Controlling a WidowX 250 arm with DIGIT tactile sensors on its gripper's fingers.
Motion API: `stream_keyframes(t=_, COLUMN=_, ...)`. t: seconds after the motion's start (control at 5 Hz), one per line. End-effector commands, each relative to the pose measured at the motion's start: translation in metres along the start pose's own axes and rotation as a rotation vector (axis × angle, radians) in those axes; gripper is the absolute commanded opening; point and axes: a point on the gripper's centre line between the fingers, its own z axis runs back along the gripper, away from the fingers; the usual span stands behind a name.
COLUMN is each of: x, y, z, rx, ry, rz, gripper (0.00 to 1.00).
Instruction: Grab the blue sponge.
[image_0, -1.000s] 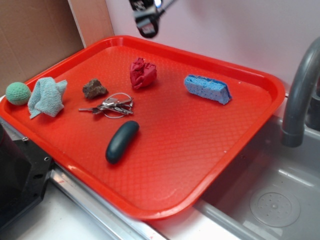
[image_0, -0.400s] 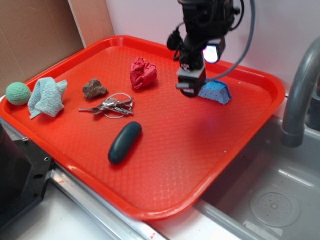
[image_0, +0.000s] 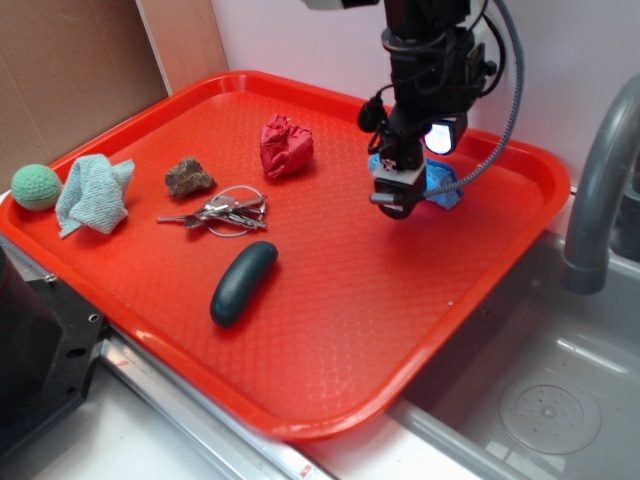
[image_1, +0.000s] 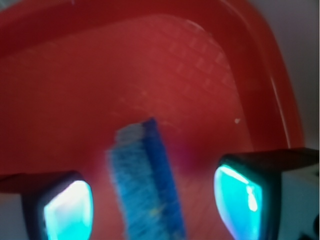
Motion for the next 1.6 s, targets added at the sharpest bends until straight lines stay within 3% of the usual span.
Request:
stream_keyframes(t=0.0, x=0.013, y=-0.017, z=0.004, rx=-0.016, ry=-0.023, rz=0.035, gripper=0.00)
stream_keyframes(t=0.2, x=0.010, y=-0.021, z=0.037, rx=0.080, ry=-0.005, rz=0.092, gripper=0.00)
stream_keyframes(t=0.4, x=-0.008, y=-0.034, z=0.078, rx=0.180, ry=0.015, rz=0.260, gripper=0.00)
stream_keyframes(t=0.6, x=-0.037, y=-0.046, z=0.120, rx=0.214, ry=0.067, rz=0.503, gripper=0.00)
stream_keyframes(t=0.8, x=-0.065, y=-0.040, z=0.141, rx=0.096, ry=0.118, rz=0.757, gripper=0.00)
stream_keyframes(t=1.0, x=-0.082, y=-0.037, z=0.171, rx=0.073, ry=0.061, rz=1.015, gripper=0.00)
stream_keyframes(t=1.2, x=-0.088, y=-0.034, z=0.199, rx=0.095, ry=0.059, rz=1.265, gripper=0.00)
stream_keyframes(t=1.4, x=-0.078, y=-0.033, z=0.222, rx=0.169, ry=0.052, rz=1.477, gripper=0.00)
